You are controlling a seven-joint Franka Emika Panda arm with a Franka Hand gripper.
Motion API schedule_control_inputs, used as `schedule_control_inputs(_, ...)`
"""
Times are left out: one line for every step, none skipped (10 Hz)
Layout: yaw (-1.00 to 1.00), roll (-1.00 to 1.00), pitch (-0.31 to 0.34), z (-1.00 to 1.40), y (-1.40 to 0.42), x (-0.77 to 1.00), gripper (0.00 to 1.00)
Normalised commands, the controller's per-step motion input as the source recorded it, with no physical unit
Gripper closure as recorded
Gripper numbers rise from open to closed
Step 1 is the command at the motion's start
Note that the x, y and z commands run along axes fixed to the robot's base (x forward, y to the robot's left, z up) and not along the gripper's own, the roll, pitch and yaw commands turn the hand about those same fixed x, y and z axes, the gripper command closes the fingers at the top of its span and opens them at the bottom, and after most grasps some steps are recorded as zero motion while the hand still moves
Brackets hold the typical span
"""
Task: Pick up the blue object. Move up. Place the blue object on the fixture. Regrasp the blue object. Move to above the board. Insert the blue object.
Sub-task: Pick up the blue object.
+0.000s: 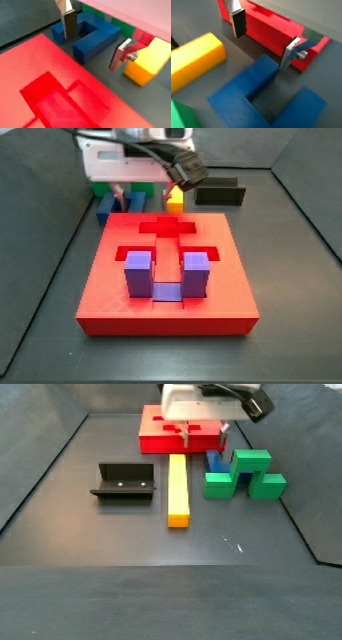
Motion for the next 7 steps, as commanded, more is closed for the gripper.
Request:
schedule_control_inputs(0.00, 0.08, -0.040, -0.31, 0.09, -0.19, 0.00)
schedule_control_inputs(0.00, 0.08, 0.000, -0.18, 0.22, -0.17, 0.00)
schedule_control_inputs(0.00, 0.10, 0.000, -0.14, 0.23, -0.14, 0.00)
schedule_control_inputs(0.00, 0.13, 0.000, -0.13, 0.14, -0.13, 0.00)
schedule_control_inputs(0.00, 0.15, 0.000, -0.12, 0.00, -0.08, 0.00)
schedule_control_inputs(-0.01, 0.12, -0.013, -0.27, -0.10, -0.04, 0.00)
schedule_control_inputs(-0.06, 0.11, -0.007, -0.29, -0.04, -0.04, 0.00)
